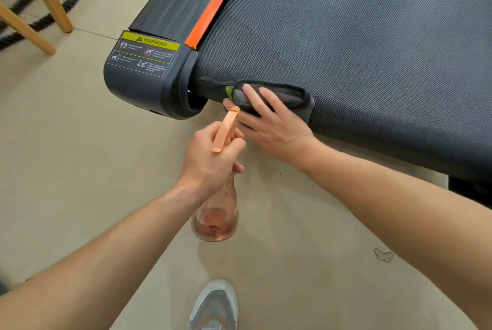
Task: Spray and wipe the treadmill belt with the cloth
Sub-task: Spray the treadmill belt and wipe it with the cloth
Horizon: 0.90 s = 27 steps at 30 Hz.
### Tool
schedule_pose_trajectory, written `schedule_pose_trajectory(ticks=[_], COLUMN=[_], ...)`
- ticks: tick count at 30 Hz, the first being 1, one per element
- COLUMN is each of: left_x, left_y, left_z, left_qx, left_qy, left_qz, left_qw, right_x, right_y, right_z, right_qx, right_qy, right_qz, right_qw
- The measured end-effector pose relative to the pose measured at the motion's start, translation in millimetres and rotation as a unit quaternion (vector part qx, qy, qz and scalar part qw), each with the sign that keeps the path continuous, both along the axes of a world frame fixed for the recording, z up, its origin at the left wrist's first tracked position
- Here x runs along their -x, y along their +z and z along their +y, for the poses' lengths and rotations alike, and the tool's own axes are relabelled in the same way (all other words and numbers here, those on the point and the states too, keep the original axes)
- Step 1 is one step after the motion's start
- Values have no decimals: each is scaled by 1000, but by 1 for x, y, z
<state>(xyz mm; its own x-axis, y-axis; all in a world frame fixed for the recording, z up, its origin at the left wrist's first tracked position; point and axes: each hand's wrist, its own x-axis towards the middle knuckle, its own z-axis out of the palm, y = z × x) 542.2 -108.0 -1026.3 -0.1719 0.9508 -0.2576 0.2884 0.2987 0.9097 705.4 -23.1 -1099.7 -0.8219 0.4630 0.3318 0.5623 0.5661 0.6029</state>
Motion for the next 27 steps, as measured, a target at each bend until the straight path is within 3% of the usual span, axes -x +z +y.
schedule_pose_trajectory(ticks=[3, 10, 15, 20, 25, 27], left_x=[4, 21, 28, 28, 24, 25], left_y=[6, 9, 4, 5, 6, 7], left_z=[4, -2, -6, 0, -7, -14], left_qx=[-12, 8, 17, 16, 16, 24], left_qy=[6, 11, 24, 61, 53, 52], left_qz=[-7, -5, -6, 4, 18, 6], left_qw=[1000, 1000, 1000, 998, 998, 998], right_x=[-20, -169, -118, -16, -84, -129], right_y=[8, 18, 14, 19, 25, 26], right_z=[-6, -74, -47, -14, -35, -55], right_qx=[19, 37, 27, 65, 90, 79], right_qy=[-5, -65, -42, -39, -61, -61], right_qz=[-7, 4, -69, -51, 42, 26], right_qw=[1000, 997, 996, 996, 993, 995])
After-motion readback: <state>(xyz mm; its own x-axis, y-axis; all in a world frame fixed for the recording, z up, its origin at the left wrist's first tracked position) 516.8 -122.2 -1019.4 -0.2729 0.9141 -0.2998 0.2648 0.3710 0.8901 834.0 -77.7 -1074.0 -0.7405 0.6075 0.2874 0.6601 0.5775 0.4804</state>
